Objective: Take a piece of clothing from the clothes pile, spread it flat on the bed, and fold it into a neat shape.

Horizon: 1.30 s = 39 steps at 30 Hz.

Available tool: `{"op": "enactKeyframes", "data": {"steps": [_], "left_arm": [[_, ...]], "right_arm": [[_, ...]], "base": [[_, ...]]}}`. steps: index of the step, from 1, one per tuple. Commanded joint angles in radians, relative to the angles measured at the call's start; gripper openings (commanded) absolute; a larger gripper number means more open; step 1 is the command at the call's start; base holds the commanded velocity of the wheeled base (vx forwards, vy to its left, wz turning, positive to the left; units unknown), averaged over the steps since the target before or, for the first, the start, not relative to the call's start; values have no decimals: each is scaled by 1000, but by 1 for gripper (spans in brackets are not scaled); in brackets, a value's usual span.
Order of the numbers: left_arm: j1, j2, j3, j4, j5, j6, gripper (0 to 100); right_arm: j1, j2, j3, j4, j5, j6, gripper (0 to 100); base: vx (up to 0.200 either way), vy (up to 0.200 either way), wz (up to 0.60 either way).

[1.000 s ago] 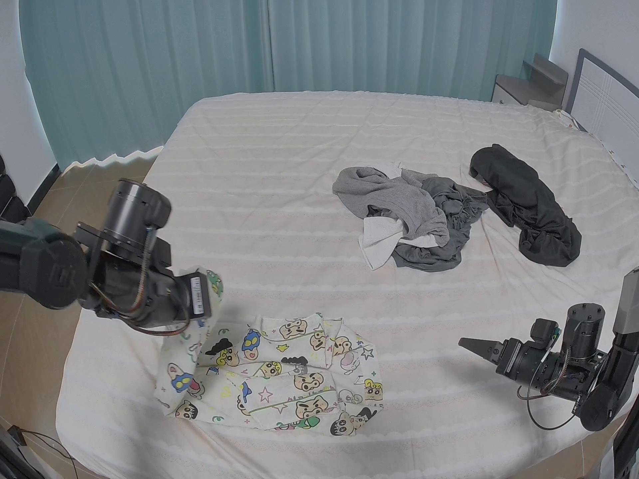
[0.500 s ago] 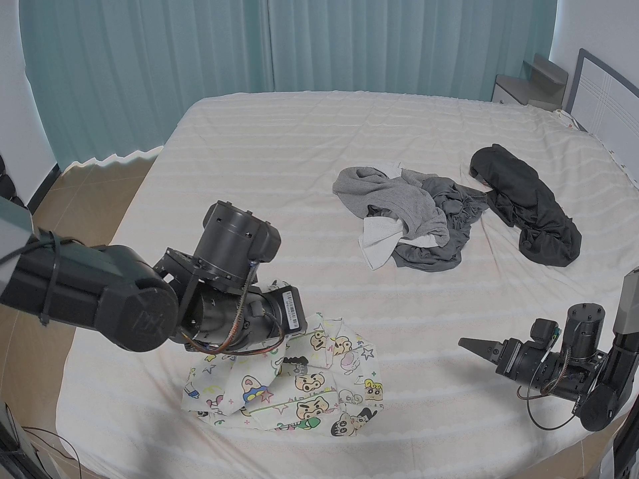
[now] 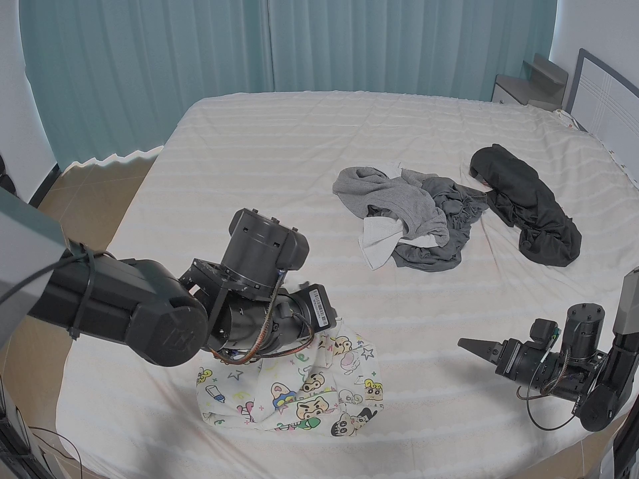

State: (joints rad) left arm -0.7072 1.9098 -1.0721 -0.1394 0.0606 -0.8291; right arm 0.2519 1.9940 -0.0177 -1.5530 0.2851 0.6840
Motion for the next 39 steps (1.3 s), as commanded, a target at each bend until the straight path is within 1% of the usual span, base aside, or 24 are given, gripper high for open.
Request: {"op": "enactKeyframes", "data": {"steps": [1,6,13,17,21,23,24,33,39], "left_arm": [[-6,8,0,-2,-2,-1,100],[-3,-2,1,-37,2,-2,100],[22,-34,20,-36,5,1,100],[55,-103,112,-40,-22,1,100],[60,-133,170,-40,-22,1,100],[61,-155,199,-42,-24,1,100],[60,-163,208,-40,-25,-1,100],[60,-236,304,-45,-27,-1,100],[72,-247,339,-112,-22,-1,100]], "right_arm": [[1,0,18,-13,0,0,100],[1,3,18,-13,0,0,100],[1,8,18,-13,-1,0,100],[1,15,18,-13,-1,0,100],[6,26,18,-13,-3,-1,100],[6,25,18,-13,-3,-1,100],[6,25,18,-13,-3,-1,100],[10,25,18,-13,-6,-1,100],[17,26,18,-13,-6,0,100]], "base": [[0,0,0],[0,0,0],[0,0,0],[0,0,0],[0,0,0],[-200,0,0],[-200,0,0],[0,0,0],[0,0,0]]}}
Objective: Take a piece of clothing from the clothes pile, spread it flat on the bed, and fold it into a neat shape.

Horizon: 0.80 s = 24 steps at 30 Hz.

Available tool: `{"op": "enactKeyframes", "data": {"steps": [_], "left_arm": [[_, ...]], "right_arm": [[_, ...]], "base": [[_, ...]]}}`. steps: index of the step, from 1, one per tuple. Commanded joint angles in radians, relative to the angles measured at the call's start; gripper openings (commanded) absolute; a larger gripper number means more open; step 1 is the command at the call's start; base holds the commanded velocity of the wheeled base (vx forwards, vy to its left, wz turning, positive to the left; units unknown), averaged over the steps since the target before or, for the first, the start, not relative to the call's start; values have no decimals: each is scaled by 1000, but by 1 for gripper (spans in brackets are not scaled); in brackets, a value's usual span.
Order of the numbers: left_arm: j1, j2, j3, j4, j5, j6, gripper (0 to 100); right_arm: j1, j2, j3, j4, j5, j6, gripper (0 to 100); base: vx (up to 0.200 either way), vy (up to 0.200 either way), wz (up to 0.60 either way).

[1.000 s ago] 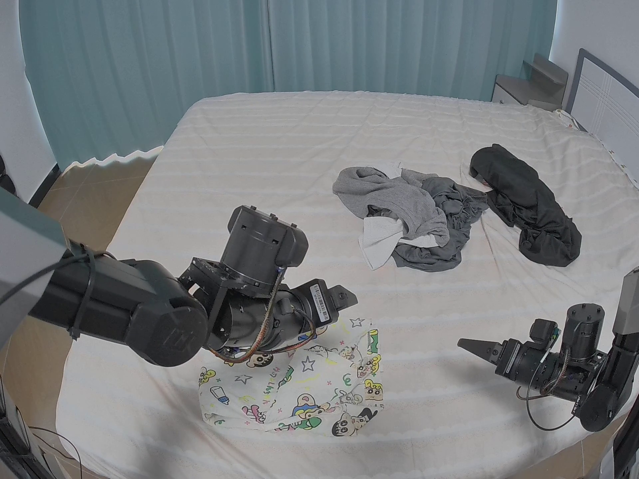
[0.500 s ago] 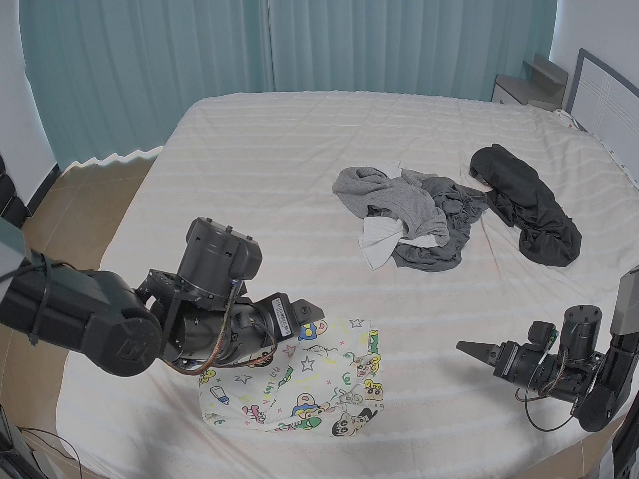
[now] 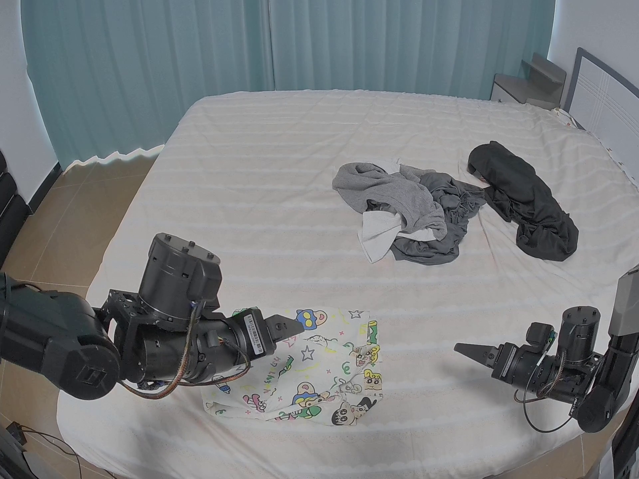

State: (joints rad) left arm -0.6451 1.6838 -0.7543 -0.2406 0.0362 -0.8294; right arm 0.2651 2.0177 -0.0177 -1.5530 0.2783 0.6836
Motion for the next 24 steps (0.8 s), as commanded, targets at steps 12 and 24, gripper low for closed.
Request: {"op": "enactKeyframes", "data": {"steps": [12,24], "left_arm": [[101,-148,147,-40,-30,-1,100],[150,-242,322,-137,-79,-47,100]], "right_arm": [[89,-17,-39,-13,-31,-15,100],[332,-56,-610,683,-320,-121,100]], "base": [[0,200,0],[0,100,0]]}}
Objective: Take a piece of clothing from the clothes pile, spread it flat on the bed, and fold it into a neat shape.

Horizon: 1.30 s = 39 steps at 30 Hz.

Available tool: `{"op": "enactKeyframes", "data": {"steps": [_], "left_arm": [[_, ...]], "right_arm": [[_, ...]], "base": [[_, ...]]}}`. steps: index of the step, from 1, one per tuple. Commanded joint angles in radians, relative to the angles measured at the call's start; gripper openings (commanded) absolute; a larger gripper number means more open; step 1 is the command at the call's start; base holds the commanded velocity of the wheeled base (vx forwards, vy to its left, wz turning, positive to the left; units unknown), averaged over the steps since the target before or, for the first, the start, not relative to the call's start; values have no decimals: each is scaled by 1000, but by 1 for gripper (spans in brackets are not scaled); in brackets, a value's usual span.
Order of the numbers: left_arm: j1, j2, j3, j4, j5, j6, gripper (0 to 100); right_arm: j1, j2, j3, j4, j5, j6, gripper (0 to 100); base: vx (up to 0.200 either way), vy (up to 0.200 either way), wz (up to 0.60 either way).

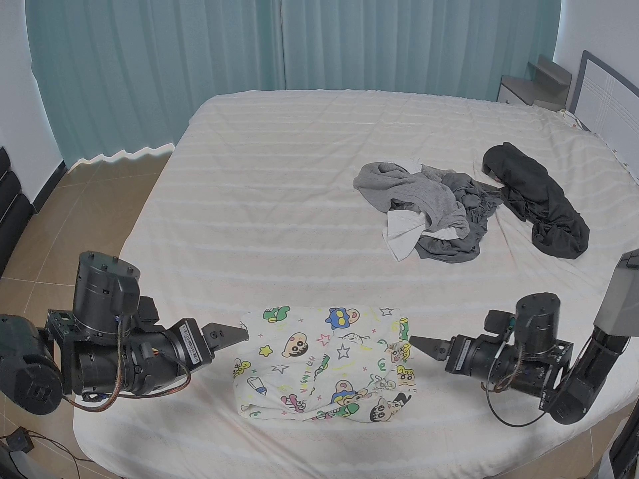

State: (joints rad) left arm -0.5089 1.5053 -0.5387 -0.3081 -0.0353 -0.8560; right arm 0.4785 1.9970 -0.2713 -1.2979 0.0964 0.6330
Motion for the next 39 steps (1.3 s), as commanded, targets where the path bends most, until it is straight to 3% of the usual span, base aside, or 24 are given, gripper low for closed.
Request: {"op": "enactKeyframes", "data": {"steps": [1,2,3,4,7,11,24,33,35,36,39], "left_arm": [[13,-73,117,-78,-6,-20,100],[13,-73,117,-78,-6,-20,100],[26,-100,143,-98,-6,-21,100],[30,-108,148,-100,-6,-23,100],[56,-151,175,-105,-12,-37,100],[84,-155,180,-105,-14,-37,100],[127,-157,178,-106,-37,-32,100],[127,-157,180,-106,-43,-34,100],[127,-157,180,-106,-43,-34,100],[127,-155,180,-106,-43,-32,100],[127,-155,180,-106,-44,-34,100]], "right_arm": [[130,-34,-422,529,-164,-85,100],[130,-34,-422,529,-164,-85,100],[163,-27,-568,730,-199,-107,100],[169,-27,-595,764,-204,-110,100],[216,16,-799,1048,-216,-133,100],[232,97,-901,1166,-225,-207,100],[264,302,-993,1174,-254,-308,100],[265,373,-1034,1175,-389,-374,100],[265,373,-1034,1175,-392,-378,100],[267,367,-1014,1175,-428,-412,100],[267,339,-971,1174,-448,-423,100]], "base": [[0,0,0],[0,0,0],[0,0,0],[0,0,0],[0,0,0],[0,0,0],[0,0,0],[0,0,0],[0,0,0],[0,0,0],[0,0,0]]}}
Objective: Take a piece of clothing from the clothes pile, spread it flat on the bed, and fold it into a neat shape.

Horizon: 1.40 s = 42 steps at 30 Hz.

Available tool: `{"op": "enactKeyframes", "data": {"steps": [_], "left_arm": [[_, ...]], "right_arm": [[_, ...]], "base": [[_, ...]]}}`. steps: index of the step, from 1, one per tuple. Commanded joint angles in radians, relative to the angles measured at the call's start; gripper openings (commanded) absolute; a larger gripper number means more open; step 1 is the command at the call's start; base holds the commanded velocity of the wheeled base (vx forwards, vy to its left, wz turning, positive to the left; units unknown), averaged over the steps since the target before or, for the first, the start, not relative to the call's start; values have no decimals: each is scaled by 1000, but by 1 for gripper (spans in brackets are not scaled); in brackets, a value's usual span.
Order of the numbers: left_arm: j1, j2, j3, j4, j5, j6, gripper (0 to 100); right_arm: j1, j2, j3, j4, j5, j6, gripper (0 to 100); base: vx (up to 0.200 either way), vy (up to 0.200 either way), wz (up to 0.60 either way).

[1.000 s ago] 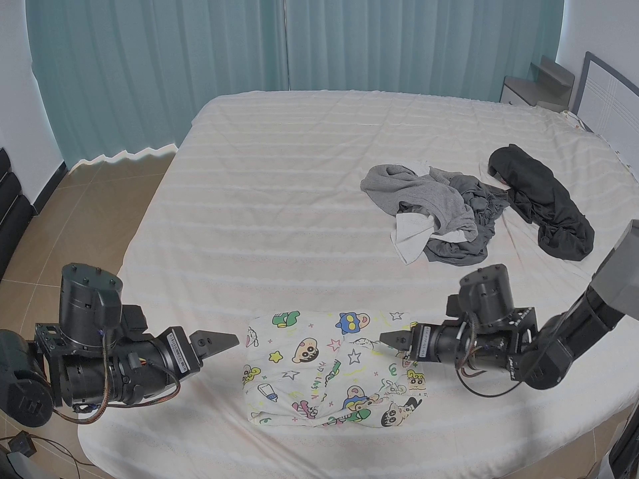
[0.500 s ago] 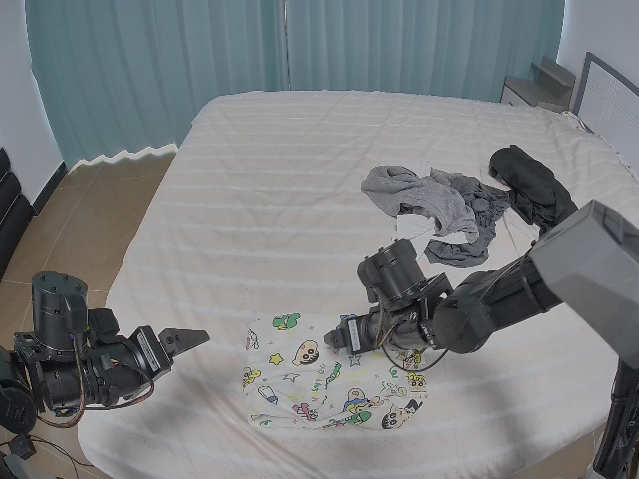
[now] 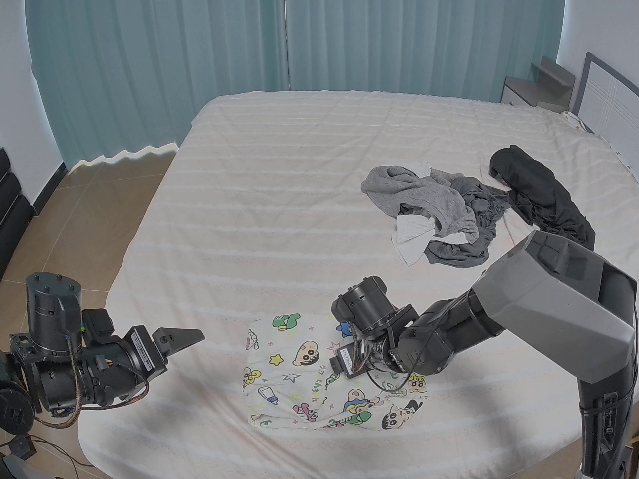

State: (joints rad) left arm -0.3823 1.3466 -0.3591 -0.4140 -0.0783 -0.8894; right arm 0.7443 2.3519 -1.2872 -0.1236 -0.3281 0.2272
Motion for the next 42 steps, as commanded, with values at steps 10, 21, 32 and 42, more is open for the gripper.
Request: {"op": "enactKeyframes", "data": {"steps": [10,21,32,42], "left_arm": [[0,3,0,0,0,0,100],[-1,3,2,0,0,0,100],[-1,5,2,0,-1,0,100],[-3,5,8,0,-32,0,100]], "right_arm": [[0,-186,275,-4,-40,-49,100],[4,-289,525,-99,-89,-40,100],[33,-356,741,-235,-89,-35,100],[-8,-373,755,-409,14,112,100]], "base": [[0,0,0],[0,0,0],[0,0,0],[0,0,0]]}}
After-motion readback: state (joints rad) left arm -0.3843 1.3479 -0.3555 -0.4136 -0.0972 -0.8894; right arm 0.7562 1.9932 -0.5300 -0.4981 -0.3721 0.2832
